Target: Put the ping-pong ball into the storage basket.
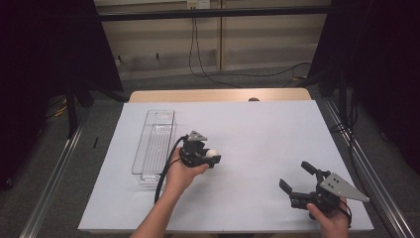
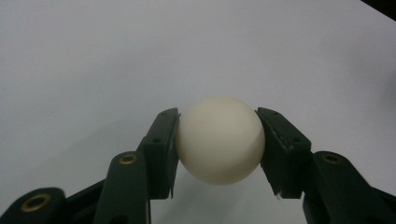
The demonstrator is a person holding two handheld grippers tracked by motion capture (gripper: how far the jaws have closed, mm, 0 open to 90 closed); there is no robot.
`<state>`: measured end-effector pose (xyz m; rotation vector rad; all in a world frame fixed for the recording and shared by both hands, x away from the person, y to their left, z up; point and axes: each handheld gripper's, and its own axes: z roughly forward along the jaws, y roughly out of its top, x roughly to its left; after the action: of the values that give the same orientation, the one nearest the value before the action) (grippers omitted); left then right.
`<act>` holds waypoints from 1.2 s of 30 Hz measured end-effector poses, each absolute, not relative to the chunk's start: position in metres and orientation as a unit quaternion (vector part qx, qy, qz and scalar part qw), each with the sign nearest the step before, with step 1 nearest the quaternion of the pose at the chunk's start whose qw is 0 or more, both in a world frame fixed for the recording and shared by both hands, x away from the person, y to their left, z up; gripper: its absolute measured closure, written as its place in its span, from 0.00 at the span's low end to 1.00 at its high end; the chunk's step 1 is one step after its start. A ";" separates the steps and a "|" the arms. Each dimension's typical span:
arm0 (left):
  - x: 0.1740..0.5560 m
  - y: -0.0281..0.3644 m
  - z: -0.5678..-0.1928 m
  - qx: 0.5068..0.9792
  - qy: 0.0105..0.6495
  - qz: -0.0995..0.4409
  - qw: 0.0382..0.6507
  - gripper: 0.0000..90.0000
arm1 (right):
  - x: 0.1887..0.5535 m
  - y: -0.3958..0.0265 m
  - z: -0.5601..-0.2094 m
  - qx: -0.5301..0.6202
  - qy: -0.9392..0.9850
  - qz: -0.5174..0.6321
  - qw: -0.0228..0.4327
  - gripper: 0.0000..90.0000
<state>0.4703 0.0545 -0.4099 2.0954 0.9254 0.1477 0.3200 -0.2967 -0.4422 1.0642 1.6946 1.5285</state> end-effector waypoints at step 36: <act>0.474 0.065 -0.397 0.832 0.374 0.058 0.407 0.57 | 0.320 -0.296 -0.442 0.402 0.644 0.576 0.304 0.04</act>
<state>0.4738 0.0646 -0.3971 2.0971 0.9422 0.1468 0.3198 -0.2956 -0.4422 1.0637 1.7049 1.5264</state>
